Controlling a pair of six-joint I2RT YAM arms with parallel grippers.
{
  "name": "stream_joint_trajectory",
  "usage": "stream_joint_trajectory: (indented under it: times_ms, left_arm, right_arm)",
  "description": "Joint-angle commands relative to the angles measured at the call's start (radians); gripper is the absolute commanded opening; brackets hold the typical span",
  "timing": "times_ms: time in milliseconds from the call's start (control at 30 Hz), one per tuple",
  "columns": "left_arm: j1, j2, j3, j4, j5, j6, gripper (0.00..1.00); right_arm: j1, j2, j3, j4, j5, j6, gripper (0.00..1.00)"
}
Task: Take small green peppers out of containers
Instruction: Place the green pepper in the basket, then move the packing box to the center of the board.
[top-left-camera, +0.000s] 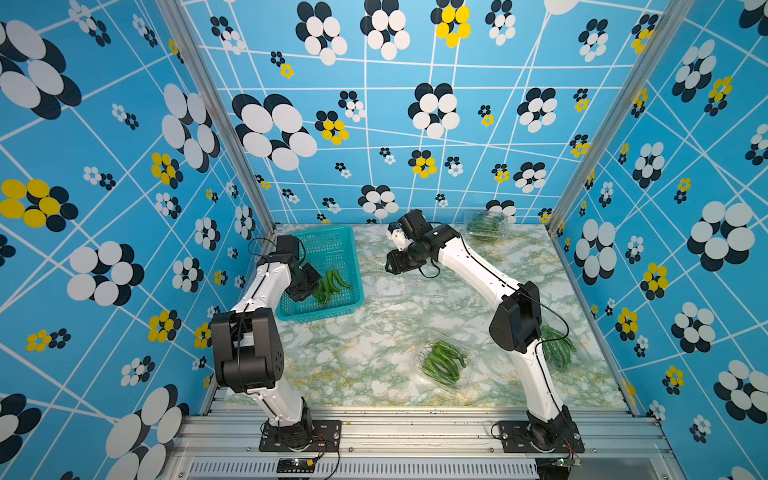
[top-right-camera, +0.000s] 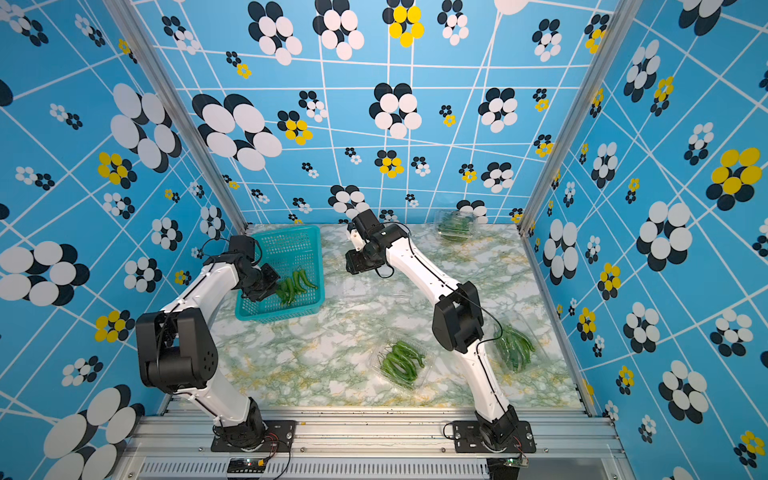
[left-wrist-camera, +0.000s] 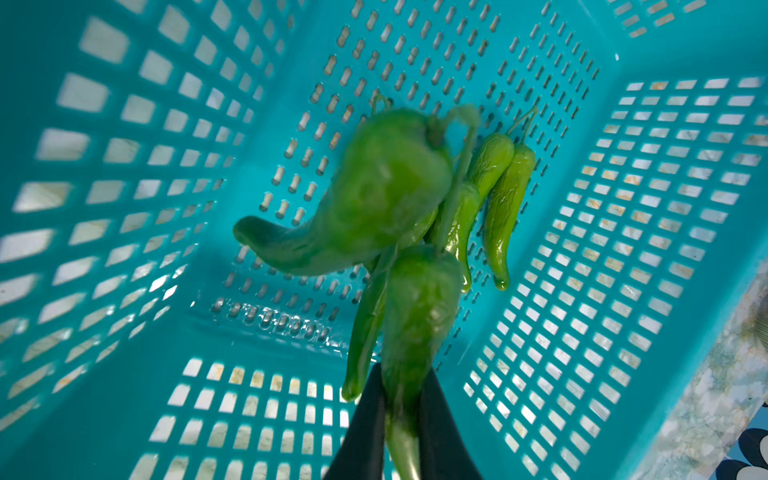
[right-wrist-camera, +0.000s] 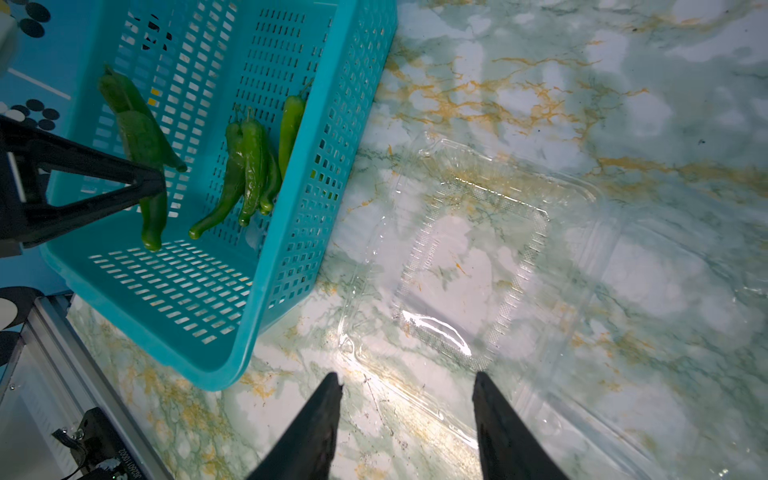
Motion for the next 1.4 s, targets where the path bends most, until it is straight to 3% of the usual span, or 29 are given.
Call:
stream_joint_trajectory:
  times_ms: [0,100,267,467,900,1167,1367]
  left_arm:
    - [0.025,0.058,-0.008,0.017,0.019,0.024,0.11]
    - [0.038,0.086,-0.003,0.022,0.021,0.027,0.13]
    - [0.041,0.099,0.020,-0.002,0.013,0.036,0.36]
    - [0.041,0.080,0.021,-0.008,0.021,0.036,0.48]
    - [0.015,-0.081,0.061,-0.074,-0.034,0.033,0.54]
    - [-0.161,-0.207,0.087,-0.168,-0.014,0.012,0.54]
    - [-0.369,-0.307,-0.041,-0.107,0.058,-0.149,0.54]
  right_arm:
    - [0.003,0.027,0.023,-0.037,0.026,0.008,0.53]
    - [0.003,0.032,0.024,-0.044,0.036,0.004,0.53]
    - [0.003,0.033,0.031,-0.064,0.041,-0.015,0.53]
    - [0.003,0.027,0.024,-0.084,0.049,-0.033,0.54]
    - [-0.001,-0.151,-0.189,-0.042,0.070,-0.024,0.54]
    - [-0.046,-0.319,-0.440,-0.019,0.018,0.019,0.55]
    - [-0.092,-0.460,-0.616,-0.046,-0.048,0.007,0.57]
